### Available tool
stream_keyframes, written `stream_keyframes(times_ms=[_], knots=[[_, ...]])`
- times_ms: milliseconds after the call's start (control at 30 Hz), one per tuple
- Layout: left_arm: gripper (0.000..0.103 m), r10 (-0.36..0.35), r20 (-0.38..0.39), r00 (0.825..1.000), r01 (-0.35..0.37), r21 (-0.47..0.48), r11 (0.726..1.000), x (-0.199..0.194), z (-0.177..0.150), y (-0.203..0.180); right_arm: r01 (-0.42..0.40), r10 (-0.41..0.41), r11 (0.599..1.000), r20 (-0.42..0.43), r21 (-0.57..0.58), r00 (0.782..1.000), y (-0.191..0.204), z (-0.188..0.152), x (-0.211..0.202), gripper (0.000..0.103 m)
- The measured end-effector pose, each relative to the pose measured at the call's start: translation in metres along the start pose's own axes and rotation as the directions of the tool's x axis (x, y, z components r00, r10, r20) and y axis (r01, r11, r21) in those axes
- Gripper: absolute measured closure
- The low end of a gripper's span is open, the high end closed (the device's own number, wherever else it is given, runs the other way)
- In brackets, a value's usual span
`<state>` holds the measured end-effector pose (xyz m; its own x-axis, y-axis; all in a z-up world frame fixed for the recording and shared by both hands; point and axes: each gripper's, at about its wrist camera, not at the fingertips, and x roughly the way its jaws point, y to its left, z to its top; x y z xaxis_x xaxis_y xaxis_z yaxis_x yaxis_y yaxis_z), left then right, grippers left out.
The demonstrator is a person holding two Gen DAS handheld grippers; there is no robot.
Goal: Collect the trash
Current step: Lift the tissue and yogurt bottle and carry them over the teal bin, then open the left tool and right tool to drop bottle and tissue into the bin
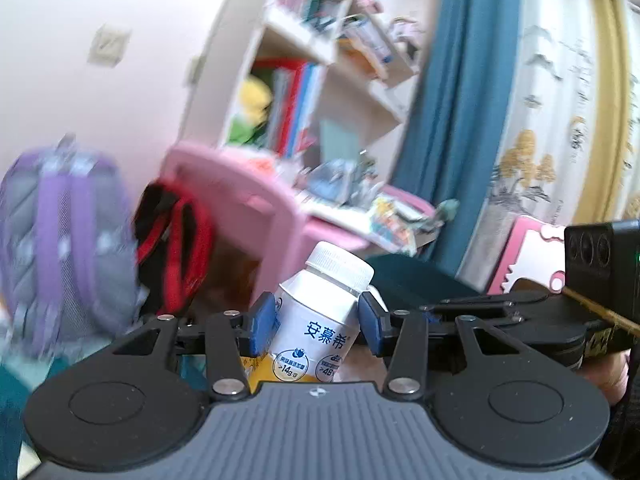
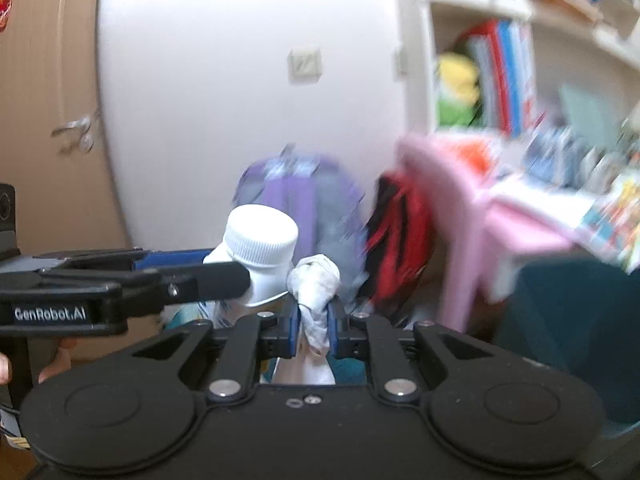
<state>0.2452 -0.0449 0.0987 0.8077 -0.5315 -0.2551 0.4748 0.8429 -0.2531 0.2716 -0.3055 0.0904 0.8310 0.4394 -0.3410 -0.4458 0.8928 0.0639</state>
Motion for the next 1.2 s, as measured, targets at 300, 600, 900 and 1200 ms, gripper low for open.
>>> stream_keyframes(times_ms=[300,600,900,1200], knots=[[0.058,-0.099,0.043,0.994,0.091,0.162,0.983,0.07,0.079,-0.119,0.22,-0.218,0.975,0.071,-0.023,0.973,-0.093,0.047,-0.059,0.09],[0.061,-0.145,-0.086,0.986,0.156,0.145,0.977,0.175,0.069,-0.174,0.285,-0.277,0.952,-0.081,0.115,0.957,-0.195,0.019,-0.038,0.09],[0.061,-0.106,-0.238,0.965,0.124,0.062,0.99,0.25,0.043,-0.173,0.336,-0.292,0.932,-0.269,0.135,0.918,-0.236,-0.014,0.0,0.082],[0.061,-0.072,-0.335,0.939,0.094,0.048,0.994,0.279,0.015,-0.16,0.381,-0.304,0.914,-0.383,0.143,0.873,-0.252,-0.036,0.023,0.065]])
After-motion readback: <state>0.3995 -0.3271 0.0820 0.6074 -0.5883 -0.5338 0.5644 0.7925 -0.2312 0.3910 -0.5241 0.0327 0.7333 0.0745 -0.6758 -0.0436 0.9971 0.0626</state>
